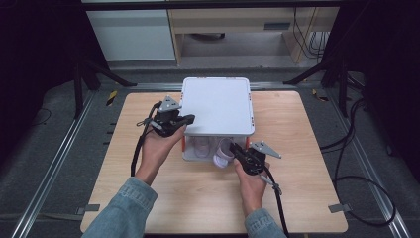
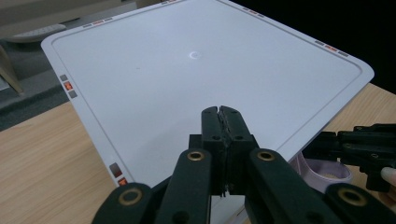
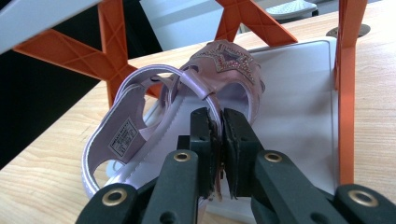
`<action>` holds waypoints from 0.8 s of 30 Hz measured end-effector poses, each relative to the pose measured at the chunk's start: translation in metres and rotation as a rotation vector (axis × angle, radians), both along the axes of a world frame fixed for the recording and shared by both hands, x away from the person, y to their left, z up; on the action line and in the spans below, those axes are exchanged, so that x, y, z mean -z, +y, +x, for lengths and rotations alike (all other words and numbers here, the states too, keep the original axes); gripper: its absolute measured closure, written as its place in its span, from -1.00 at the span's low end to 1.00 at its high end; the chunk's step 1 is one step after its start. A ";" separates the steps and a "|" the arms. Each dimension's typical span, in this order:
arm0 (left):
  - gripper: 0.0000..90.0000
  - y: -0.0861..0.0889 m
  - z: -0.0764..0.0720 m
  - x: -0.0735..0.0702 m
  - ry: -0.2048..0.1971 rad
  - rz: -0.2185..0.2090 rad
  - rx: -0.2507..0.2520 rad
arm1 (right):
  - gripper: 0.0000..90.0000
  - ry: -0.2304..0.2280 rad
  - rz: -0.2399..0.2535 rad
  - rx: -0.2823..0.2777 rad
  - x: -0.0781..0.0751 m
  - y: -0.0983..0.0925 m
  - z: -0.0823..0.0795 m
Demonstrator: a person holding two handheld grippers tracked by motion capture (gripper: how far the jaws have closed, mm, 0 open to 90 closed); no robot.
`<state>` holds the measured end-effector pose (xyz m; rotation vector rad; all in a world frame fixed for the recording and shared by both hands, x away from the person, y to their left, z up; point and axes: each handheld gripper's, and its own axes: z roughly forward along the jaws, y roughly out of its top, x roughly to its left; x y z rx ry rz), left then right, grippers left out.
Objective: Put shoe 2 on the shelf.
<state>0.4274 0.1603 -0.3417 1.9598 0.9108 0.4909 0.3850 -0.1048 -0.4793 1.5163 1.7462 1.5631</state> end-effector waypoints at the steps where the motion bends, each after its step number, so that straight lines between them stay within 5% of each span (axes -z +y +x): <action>1: 0.97 -0.001 0.001 0.001 0.003 0.000 -0.002 | 0.85 -0.001 -0.006 0.001 0.001 0.001 0.001; 11: 0.96 -0.007 0.006 0.011 0.020 0.021 -0.016 | 0.84 -0.011 -0.088 0.018 0.006 0.004 0.008; 24: 0.96 -0.010 0.010 0.015 0.039 0.021 -0.018 | 0.84 0.021 -0.076 0.033 0.016 0.009 0.018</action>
